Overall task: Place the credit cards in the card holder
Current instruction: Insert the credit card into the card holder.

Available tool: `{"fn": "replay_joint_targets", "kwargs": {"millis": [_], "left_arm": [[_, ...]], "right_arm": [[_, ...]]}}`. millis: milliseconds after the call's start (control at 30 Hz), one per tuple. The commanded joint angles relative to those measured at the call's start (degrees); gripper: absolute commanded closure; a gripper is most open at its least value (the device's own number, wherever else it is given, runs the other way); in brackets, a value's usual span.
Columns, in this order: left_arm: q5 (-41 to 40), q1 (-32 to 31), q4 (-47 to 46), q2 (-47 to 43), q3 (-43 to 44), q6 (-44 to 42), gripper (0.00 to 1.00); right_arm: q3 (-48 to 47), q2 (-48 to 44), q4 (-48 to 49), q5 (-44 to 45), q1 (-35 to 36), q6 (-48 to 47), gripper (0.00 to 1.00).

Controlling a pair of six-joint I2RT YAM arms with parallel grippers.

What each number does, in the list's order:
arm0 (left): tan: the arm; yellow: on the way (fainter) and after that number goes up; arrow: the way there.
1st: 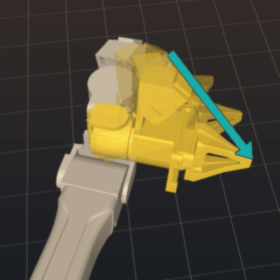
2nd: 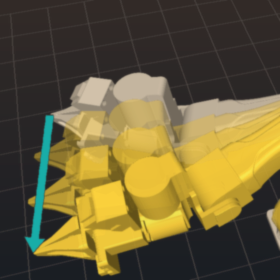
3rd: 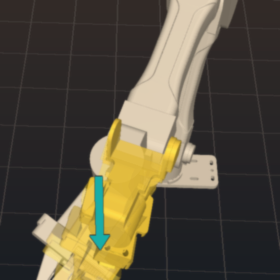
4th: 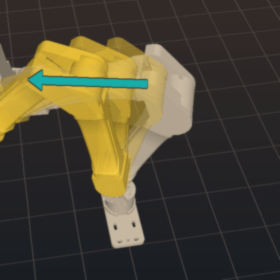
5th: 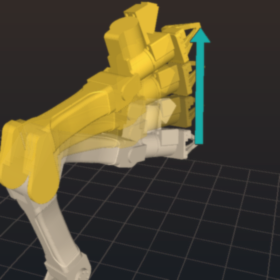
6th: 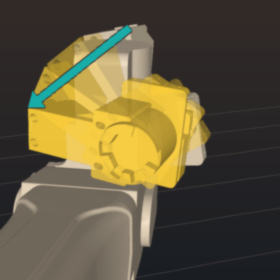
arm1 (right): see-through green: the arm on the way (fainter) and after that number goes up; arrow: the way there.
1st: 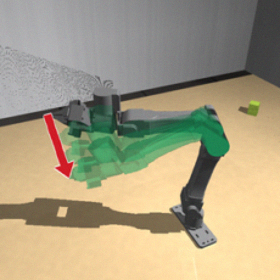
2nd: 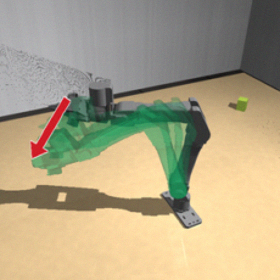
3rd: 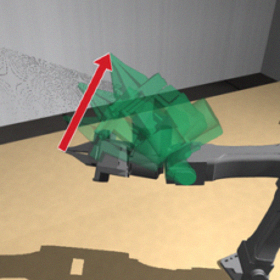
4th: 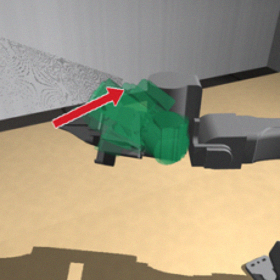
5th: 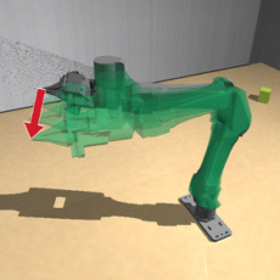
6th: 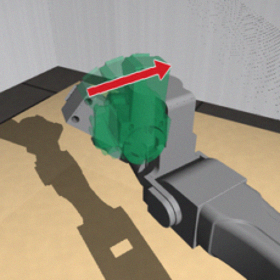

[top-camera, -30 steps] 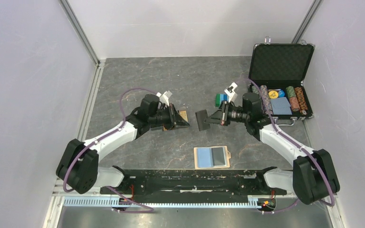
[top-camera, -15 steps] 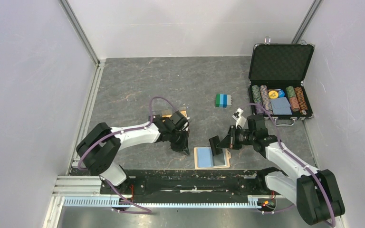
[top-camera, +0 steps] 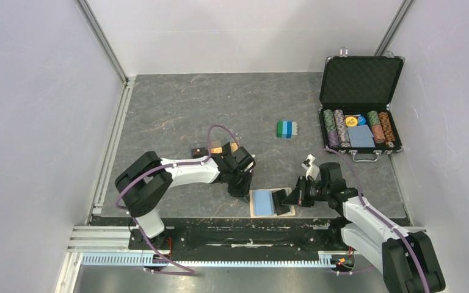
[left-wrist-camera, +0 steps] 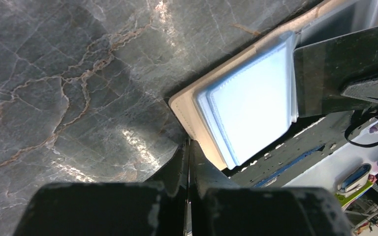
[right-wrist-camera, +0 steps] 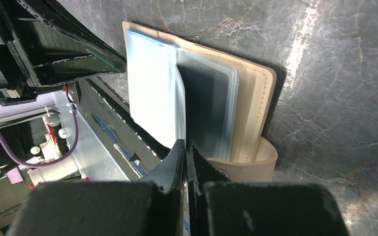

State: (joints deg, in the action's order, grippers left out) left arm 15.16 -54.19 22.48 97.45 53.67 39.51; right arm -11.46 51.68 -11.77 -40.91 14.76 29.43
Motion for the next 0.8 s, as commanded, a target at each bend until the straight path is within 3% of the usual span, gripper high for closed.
{"fn": "replay_joint_targets", "kwargs": {"millis": [0, 767], "left_arm": [[-0.9, -0.39, -0.01, 1.7, 2.2, -2.15, 0.98], [-1.53, -1.09, 3.18, 6.34, 4.84, -2.72, 0.98]], "right_arm": [[2.57, 0.56, 4.75, -0.49, -0.17, 1.19, 1.0], [6.12, 10.38, 22.22, -2.51, 0.0, 7.02, 1.0]]}}
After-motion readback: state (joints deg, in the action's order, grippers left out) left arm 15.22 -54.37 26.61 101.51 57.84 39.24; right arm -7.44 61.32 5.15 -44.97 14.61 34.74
